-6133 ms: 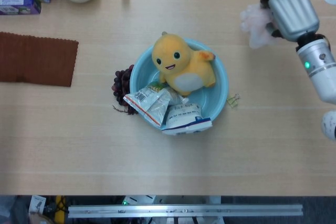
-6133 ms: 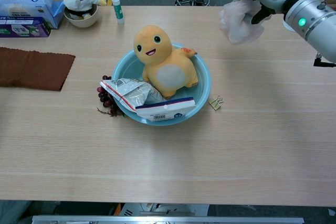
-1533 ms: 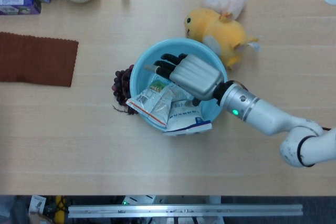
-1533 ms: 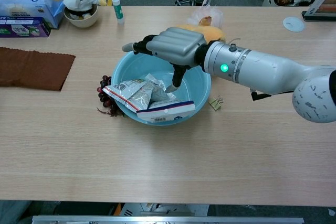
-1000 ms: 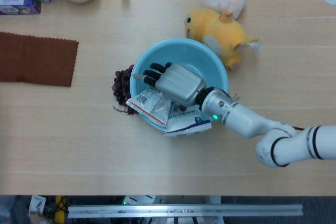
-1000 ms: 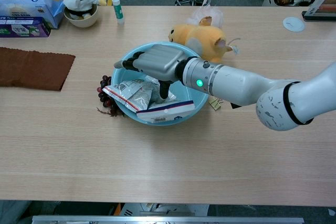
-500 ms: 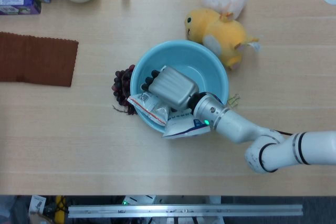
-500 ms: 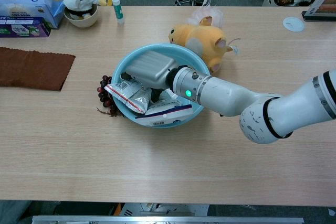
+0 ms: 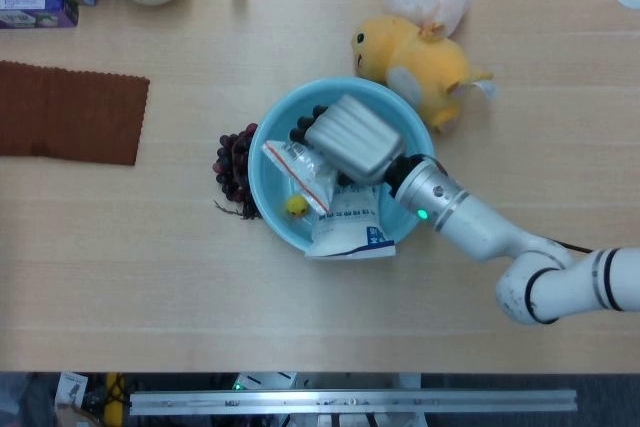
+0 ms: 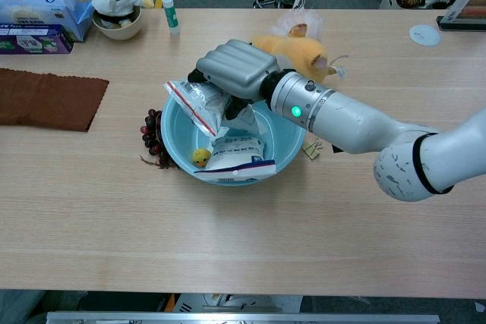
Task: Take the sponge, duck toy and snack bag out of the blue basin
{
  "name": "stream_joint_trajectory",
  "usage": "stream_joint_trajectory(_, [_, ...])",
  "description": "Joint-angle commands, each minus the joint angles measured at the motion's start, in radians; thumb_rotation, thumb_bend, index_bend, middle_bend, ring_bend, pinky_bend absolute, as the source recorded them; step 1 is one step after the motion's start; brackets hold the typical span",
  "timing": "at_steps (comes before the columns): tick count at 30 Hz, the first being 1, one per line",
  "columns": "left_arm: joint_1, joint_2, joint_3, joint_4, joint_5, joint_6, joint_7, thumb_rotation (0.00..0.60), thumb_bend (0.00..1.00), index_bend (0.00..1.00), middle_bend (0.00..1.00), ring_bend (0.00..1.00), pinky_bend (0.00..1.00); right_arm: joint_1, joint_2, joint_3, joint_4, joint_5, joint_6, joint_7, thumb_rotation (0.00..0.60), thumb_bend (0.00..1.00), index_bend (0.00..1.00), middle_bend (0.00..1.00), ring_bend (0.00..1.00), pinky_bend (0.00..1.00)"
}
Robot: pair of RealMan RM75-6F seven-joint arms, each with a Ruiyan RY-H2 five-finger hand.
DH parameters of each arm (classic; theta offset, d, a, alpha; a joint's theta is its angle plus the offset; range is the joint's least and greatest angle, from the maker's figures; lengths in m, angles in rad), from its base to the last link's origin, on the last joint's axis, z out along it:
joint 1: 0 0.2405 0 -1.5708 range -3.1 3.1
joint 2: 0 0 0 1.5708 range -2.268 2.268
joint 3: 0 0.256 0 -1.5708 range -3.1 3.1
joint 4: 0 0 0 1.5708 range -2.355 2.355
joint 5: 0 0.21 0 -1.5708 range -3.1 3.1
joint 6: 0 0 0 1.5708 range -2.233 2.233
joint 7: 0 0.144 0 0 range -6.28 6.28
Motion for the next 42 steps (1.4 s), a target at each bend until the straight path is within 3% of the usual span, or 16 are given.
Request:
stream_joint_trajectory(1, [-0.001, 0.0, -0.001, -0.002, 0.002, 0.001, 0.002, 0.6, 0.23, 0.0, 0.06, 0.01, 0.08, -0.04, 0.085, 0.03, -0.062, -0.013, 0.048, 0.044, 0.6, 0.35, 0.56, 0.54, 0.51, 0.76])
stream_joint_trajectory(7, [-0.006, -0.001, -0.001, -0.006, 0.004, -0.005, 0.008, 0.6, 0.23, 0.0, 0.06, 0.01, 0.08, -0.101, 0.231, 0.045, -0.126, 0.008, 0.095, 0.054, 0.6, 0.34, 0.56, 0.54, 0.51, 0.76])
stream_joint_trajectory(15, [-0.014, -0.003, -0.002, -0.014, 0.012, -0.01, 0.017, 0.6, 0.23, 0.0, 0.06, 0.01, 0.08, -0.175, 0.362, 0.056, -0.114, 0.047, 0.134, 0.09, 0.6, 0.34, 0.56, 0.54, 0.51, 0.76])
stream_joint_trajectory(21, [-0.021, -0.007, -0.001, -0.019, 0.015, -0.021, 0.026, 0.6, 0.23, 0.0, 0.06, 0.01, 0.08, -0.213, 0.418, 0.035, -0.083, 0.079, 0.117, 0.081, 0.6, 0.34, 0.56, 0.54, 0.51, 0.76])
stream_joint_trajectory(29, [-0.028, -0.013, 0.002, -0.02, 0.016, -0.032, 0.03, 0.6, 0.23, 0.0, 0.06, 0.01, 0.08, -0.235, 0.416, -0.003, -0.005, 0.127, 0.057, 0.052, 0.6, 0.32, 0.56, 0.52, 0.49, 0.75])
stream_joint_trajectory(31, [-0.029, -0.015, 0.003, -0.019, 0.016, -0.035, 0.03, 0.6, 0.23, 0.0, 0.06, 0.01, 0.08, -0.233, 0.416, -0.019, 0.008, 0.143, 0.024, 0.034, 0.6, 0.31, 0.54, 0.49, 0.46, 0.71])
stream_joint_trajectory(37, [-0.033, -0.018, 0.006, -0.018, 0.017, -0.043, 0.029, 0.6, 0.23, 0.0, 0.06, 0.01, 0.08, -0.233, 0.416, -0.043, 0.006, 0.182, -0.027, -0.005, 0.6, 0.28, 0.24, 0.32, 0.28, 0.54])
stream_joint_trajectory(42, [-0.034, -0.016, 0.006, -0.02, 0.02, -0.04, 0.03, 0.6, 0.23, 0.0, 0.06, 0.01, 0.08, -0.237, 0.417, -0.05, -0.005, 0.192, -0.028, -0.023, 0.6, 0.27, 0.12, 0.24, 0.22, 0.48])
